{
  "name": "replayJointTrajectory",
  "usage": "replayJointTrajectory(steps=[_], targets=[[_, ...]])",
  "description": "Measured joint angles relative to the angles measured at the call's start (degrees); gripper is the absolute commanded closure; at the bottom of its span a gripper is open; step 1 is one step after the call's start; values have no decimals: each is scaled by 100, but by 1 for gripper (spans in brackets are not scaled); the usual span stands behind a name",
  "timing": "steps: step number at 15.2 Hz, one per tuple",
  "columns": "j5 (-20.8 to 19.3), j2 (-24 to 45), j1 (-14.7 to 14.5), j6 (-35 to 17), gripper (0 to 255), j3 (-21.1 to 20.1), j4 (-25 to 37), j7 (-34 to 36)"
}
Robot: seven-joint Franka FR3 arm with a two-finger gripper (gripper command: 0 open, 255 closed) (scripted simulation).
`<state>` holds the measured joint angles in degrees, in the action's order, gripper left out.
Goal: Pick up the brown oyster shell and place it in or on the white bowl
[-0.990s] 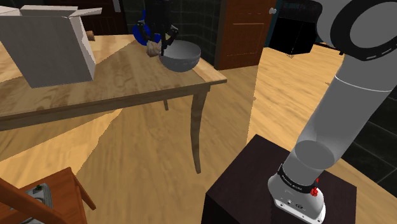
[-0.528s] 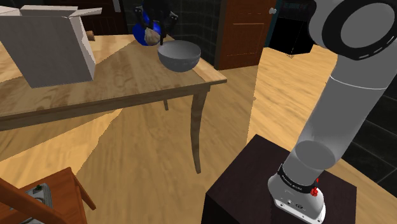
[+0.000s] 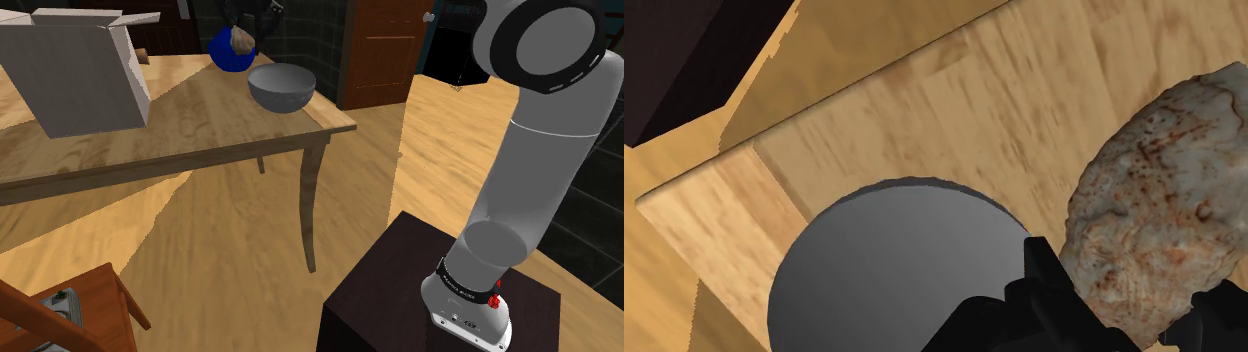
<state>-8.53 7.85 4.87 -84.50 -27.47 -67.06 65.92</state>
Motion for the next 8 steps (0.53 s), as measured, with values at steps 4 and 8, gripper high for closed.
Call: replayJointTrajectory(steps=[4,8], targets=[[168,-91,345,-100,255,218,-134,-509],[354,-195,715,-257,255,468,-345,-1070]])
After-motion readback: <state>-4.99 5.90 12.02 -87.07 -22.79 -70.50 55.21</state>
